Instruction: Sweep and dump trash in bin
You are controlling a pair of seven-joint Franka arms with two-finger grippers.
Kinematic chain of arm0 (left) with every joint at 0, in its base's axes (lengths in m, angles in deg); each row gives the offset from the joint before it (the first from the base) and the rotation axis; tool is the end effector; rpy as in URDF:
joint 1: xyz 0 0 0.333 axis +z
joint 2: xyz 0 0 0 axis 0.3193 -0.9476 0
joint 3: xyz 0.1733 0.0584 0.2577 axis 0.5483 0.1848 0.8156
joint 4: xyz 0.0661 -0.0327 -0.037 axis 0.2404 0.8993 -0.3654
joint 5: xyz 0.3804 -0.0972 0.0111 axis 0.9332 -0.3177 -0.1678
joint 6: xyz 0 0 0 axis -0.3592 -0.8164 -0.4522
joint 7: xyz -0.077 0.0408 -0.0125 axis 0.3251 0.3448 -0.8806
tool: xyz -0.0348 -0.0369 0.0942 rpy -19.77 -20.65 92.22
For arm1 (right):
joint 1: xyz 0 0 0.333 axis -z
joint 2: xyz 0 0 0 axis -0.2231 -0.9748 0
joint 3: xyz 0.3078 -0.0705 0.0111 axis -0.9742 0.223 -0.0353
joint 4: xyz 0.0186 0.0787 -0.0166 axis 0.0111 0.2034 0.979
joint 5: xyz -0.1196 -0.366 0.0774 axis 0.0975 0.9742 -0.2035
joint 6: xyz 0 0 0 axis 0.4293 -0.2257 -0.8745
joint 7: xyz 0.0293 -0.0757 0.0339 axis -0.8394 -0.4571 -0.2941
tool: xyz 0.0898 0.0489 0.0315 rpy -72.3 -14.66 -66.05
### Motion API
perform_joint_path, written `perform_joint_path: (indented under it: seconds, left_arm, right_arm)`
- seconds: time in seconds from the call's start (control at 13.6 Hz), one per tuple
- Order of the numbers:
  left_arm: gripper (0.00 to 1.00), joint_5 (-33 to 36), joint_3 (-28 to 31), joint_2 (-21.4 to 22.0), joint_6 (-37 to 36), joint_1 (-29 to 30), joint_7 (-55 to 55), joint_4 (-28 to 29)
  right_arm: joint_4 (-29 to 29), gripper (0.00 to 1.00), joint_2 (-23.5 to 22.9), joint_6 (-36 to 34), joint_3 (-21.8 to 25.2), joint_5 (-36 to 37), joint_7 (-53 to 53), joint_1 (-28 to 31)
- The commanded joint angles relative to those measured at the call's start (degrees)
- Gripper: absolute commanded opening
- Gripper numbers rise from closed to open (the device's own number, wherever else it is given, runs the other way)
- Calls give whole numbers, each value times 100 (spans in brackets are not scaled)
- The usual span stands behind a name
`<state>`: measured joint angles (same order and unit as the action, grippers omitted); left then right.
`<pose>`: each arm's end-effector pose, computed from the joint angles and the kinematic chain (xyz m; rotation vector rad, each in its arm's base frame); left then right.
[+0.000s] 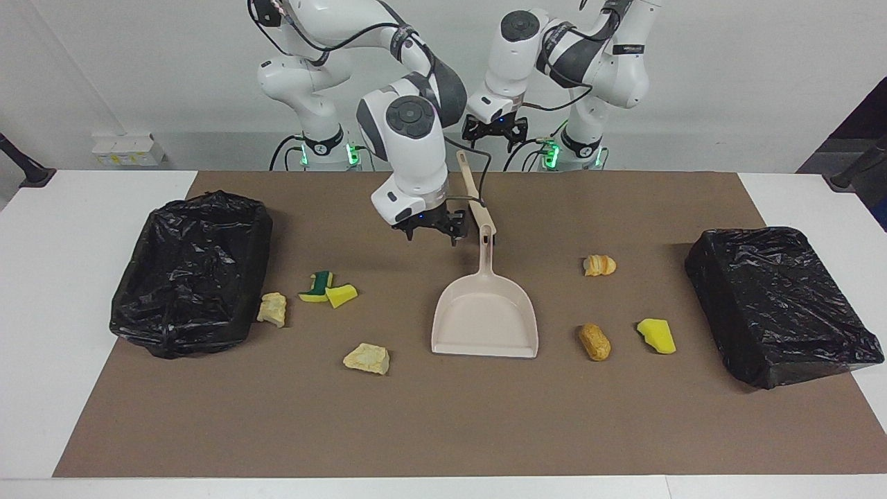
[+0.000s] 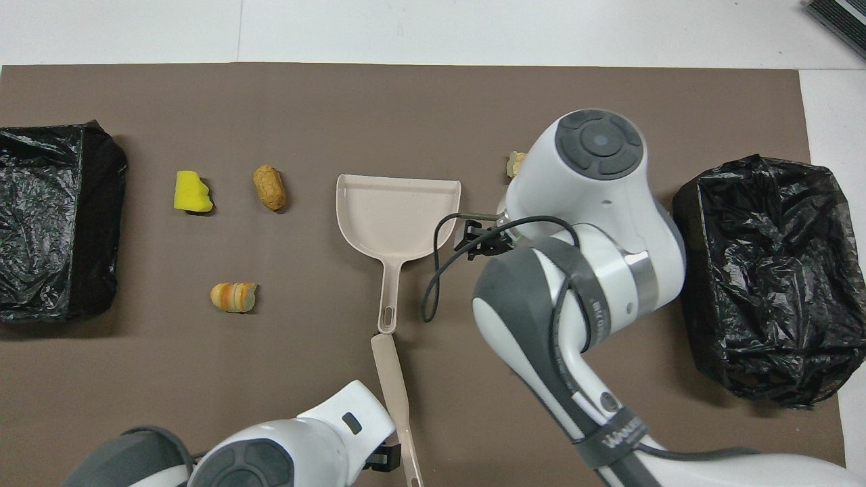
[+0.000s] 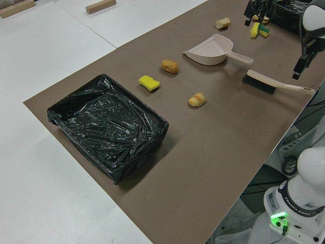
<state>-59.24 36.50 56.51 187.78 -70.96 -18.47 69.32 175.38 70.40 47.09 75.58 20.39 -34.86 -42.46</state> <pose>0.2341 -0.3514 0.4292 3.0729 -0.0774 -0.1993 0.5455 0.3511 0.4448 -3.0445 0.3465 0.1280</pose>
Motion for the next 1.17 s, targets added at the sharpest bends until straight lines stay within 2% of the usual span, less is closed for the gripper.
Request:
perform_joint_path:
  seconds: [0.0,0.22,0.29,0.37,0.51,0.59,0.66,0.81,0.88,1.1]
  left_arm:
    - [100,-45,108,-259,686,-321,327,317]
    - [100,-45,117,-952,1292,-312,318,282]
    - [89,-45,117,-1077,1407,-321,309,282]
    - [86,-54,117,-1078,1373,-321,309,282]
    - [75,-54,117,-1078,1364,-321,300,273]
    - [66,-45,117,-1078,1355,-321,300,273]
    - [39,-45,117,-1078,1346,-321,292,265]
    - [5,-45,117,-1070,1207,-321,178,247]
    - [0,-45,117,-1070,1084,-312,-23,221]
    - [0,-45,169,-1000,488,-128,-840,98]
  right_arm:
    - [-149,100,-176,316,20,193,-467,-321]
    - [-149,100,-430,755,11,440,-1231,-707]
    - [-123,100,-474,827,11,501,-1259,-769]
    - [-88,100,-518,845,11,528,-1268,-822]
    - [-70,94,-624,898,11,528,-1268,-893]
    - [-70,93,-642,906,11,528,-1268,-893]
    - [-53,92,-677,915,2,537,-1268,-902]
    - [-9,89,-712,933,2,546,-1207,-928]
    - [-17,86,-747,933,2,546,-1197,-928]
    - [-17,86,-861,1012,2,493,-1189,-981]
